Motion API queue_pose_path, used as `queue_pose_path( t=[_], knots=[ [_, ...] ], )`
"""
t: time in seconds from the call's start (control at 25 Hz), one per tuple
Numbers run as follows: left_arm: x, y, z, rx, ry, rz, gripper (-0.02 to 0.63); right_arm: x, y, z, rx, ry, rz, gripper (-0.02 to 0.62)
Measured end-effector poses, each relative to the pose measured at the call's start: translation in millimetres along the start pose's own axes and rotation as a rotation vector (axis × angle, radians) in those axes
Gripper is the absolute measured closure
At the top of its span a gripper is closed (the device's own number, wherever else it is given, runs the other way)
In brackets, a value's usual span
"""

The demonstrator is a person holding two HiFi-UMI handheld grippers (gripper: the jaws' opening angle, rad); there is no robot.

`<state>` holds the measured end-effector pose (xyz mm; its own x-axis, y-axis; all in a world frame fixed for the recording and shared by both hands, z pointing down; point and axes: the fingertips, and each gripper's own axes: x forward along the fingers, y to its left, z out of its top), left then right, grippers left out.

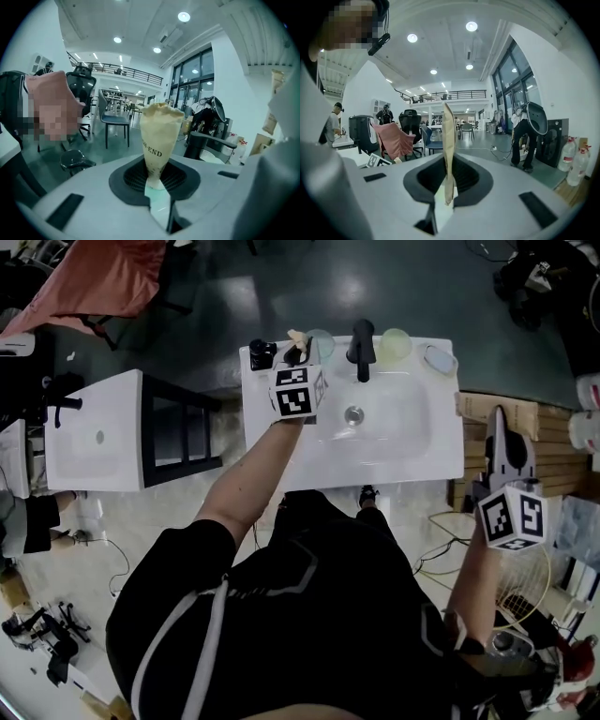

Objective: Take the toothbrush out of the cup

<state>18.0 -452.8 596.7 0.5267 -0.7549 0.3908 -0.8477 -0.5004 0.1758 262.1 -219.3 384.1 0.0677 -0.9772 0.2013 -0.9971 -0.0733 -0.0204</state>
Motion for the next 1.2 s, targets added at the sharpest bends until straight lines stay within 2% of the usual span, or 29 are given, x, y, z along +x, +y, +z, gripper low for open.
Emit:
queue_pose_path(
  t=[0.2,0.32,0.48,0.76,0.96,1.12,1.2],
  knots=[
    [-16,-11,17,0.020,-0.025,-0.025,0.563,2,-9,6,0.015,-0.011,0.031,0.558],
    [-28,-13,47,0.039,-0.081,-0.025,0.565,14,-11,17,0.014,-0.035,0.081,0.558],
    [-57,-28,86,0.058,-0.153,-0.065,0.565,26,-11,32,0.019,-0.062,0.146,0.558],
    [-118,-51,133,0.117,-0.255,-0.100,0.568,49,-8,53,0.033,-0.106,0.249,0.558],
    [-155,-55,157,0.033,-0.284,-0.114,0.571,61,4,70,0.015,-0.134,0.323,0.558],
    [-184,-60,171,0.047,-0.305,-0.100,0.572,64,18,82,-0.029,-0.153,0.367,0.560],
    [-196,-62,177,0.023,-0.314,-0.119,0.572,67,23,88,-0.020,-0.158,0.384,0.560]
  ],
)
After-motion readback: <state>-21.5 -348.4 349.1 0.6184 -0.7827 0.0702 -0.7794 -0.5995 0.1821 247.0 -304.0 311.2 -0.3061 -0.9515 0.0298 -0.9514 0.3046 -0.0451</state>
